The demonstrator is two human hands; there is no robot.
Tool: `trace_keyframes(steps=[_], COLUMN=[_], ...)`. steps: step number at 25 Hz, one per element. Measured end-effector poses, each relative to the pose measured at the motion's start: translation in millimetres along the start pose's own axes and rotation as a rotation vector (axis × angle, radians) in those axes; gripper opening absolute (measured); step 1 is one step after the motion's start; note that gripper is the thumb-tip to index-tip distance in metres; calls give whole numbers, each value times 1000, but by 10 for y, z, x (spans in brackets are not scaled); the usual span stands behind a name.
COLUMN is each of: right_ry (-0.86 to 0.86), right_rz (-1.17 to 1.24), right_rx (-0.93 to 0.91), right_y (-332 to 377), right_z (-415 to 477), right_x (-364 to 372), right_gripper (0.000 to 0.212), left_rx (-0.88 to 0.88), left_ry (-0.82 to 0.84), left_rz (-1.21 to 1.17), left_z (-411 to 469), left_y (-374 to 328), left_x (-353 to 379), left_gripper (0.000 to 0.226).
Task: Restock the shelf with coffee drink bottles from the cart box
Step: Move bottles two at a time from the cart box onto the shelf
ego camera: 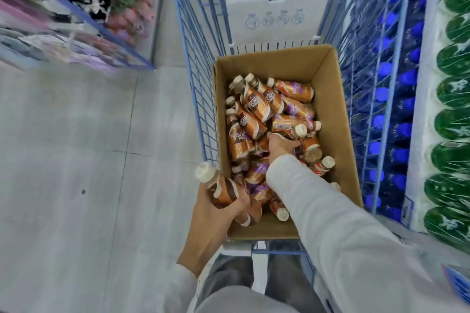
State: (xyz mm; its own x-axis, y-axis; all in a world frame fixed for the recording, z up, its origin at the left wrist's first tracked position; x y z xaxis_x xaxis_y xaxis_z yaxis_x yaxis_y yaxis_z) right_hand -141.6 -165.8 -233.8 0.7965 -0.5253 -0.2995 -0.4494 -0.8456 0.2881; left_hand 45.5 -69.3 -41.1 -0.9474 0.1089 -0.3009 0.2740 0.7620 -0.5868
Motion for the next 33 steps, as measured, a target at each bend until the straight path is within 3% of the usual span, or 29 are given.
trace_keyframes(steps=[3, 9, 11, 14, 17, 20, 25, 29, 33], right_ry=[-43, 174, 194, 290, 327, 233, 122, -127, -245], right_rz=[-62, 186, 320, 645, 844, 946, 992, 912, 907], right_rx=[-127, -219, -237, -227, -288, -427, -722, -960, -1076], right_y=[4, -181, -247, -244, -163, -177, -503, -939, -1396], right_z=[-26, -842, -1134, -1519, -1885, -2204, -2895, -3694, -4292], right_x=[-80, -924, -1246, -1624, -2074, -2731, -4015, -5049, -5804], right_gripper=[101, 112, 94, 47, 57, 59, 37, 38, 43], left_rx=[12, 138, 211, 351, 526, 622, 847, 1023, 1137], left_ry=[39, 79, 96, 216, 339, 482, 687, 881, 1053], left_rz=[3, -7, -10, 23, 71, 110, 174, 131, 80], left_z=[2, -124, -213, -451, -830, -1273, -2376, -3451, -4404], left_y=[-39, -436, -642, -985, -1312, -1463, -1583, -1542, -1360], left_x=[24, 123, 190, 438, 730, 1098, 1759, 2209, 2611], left_gripper=[61, 39, 35, 41, 43, 53, 37, 45, 52])
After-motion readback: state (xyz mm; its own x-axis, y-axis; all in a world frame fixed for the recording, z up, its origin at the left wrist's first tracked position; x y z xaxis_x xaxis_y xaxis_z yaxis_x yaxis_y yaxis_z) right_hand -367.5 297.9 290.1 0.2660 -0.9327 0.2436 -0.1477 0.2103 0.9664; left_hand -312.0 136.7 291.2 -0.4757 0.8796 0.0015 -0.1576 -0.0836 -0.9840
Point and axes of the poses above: each hand's wrist, its own z-axis towards the middle knuckle, its own x-axis out of the palm, y = z × x, the point moved 6 cm from there along z, towards the middle knuckle, and after that the axes turned 4 degrees about z, right-handed, at the moved point
